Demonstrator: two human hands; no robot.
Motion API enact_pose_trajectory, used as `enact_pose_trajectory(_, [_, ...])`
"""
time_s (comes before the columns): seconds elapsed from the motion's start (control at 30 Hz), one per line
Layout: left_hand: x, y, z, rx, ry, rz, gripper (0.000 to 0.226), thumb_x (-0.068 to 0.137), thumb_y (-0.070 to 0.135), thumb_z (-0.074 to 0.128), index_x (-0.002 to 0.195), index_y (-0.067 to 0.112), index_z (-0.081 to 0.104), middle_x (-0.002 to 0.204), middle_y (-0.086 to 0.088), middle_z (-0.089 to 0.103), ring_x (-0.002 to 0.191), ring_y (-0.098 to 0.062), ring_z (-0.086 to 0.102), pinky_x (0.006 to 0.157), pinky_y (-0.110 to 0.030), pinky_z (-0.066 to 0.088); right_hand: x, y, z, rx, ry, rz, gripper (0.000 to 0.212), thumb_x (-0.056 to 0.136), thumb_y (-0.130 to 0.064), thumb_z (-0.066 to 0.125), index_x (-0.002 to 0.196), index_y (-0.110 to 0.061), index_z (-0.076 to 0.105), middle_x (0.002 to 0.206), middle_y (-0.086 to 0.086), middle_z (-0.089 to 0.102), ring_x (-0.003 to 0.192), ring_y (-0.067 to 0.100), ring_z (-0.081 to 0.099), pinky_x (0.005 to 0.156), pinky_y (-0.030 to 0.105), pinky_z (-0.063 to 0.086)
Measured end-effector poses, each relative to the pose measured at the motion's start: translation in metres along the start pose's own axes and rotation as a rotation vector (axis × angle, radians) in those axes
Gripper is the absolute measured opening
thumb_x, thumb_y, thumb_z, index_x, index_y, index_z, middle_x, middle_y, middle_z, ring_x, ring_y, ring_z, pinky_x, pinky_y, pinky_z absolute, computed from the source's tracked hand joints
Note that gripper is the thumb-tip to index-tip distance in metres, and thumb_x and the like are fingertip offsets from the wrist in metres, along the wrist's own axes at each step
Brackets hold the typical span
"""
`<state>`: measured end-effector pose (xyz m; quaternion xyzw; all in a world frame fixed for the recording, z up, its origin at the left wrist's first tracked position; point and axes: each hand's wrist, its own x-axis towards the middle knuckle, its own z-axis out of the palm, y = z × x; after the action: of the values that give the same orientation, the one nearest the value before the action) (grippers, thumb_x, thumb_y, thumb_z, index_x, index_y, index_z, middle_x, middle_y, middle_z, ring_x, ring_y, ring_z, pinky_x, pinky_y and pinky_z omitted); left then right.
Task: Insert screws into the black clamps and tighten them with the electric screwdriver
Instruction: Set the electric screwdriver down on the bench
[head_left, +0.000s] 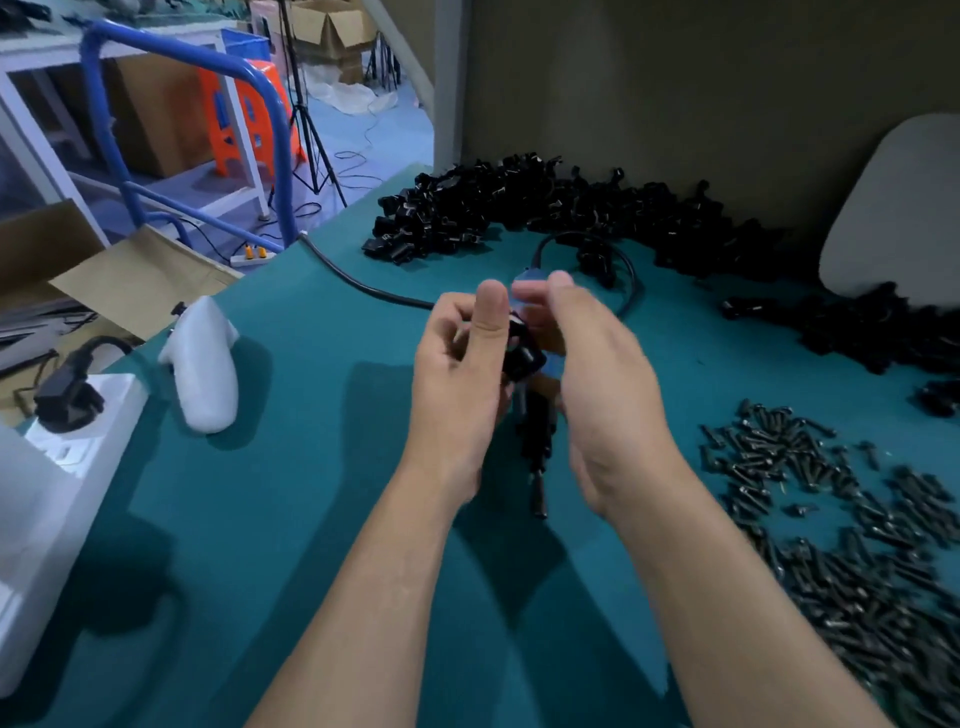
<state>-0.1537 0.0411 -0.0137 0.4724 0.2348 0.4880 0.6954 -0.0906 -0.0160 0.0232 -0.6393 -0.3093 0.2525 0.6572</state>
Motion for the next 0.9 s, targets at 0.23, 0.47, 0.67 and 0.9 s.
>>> enact_pose_trajectory(0.23, [-0.046,0.000,0.047,0.313,-0.303,-0.044,0.029,0.097,0.049,0.064,0.102,0.022,0.059,0.095,-0.001,0.066,0.077,-0.012,0.061,0.069,-0.031,0.050,-0.045,-0.008,-0.062,-0.018,0.317,0.150,0.021,0.104,-0.022,0.052,0.101,-0.028,0.071,0.093,-0.006,0.073,0.082,0.005,0.066,0.072,0.025,0.051])
enact_pose_trajectory(0.47, [-0.114,-0.010,0.139,0.472,-0.865,0.056,0.031,0.092,0.018,0.065,0.119,0.033,0.062,0.115,0.022,0.069,0.107,0.001,0.066,0.093,-0.030,0.057,-0.119,-0.023,-0.206,0.019,0.661,0.097,0.013,0.099,-0.021,0.064,0.095,-0.024,0.076,0.087,-0.007,0.077,0.072,0.005,0.069,0.065,0.022,0.053])
enact_pose_trajectory(0.67, [-0.205,-0.047,0.230,0.614,-0.929,0.193,0.024,0.094,0.022,0.073,0.111,0.039,0.072,0.104,0.019,0.074,0.105,0.000,0.062,0.091,-0.011,0.043,-0.200,-0.026,-0.316,-0.331,0.860,0.150,0.012,0.094,-0.033,0.064,0.100,-0.029,0.074,0.085,-0.014,0.077,0.081,0.006,0.073,0.086,0.040,0.060])
enact_pose_trajectory(0.9, [-0.268,-0.104,0.301,0.620,-1.003,0.060,0.025,0.093,0.010,0.069,0.111,0.027,0.074,0.104,0.011,0.078,0.101,-0.009,0.070,0.093,-0.031,0.055,-0.238,-0.018,-0.386,-0.920,0.946,0.353,0.040,0.094,-0.032,0.064,0.134,-0.026,0.065,0.123,-0.001,0.072,0.120,0.023,0.062,0.105,0.046,0.048])
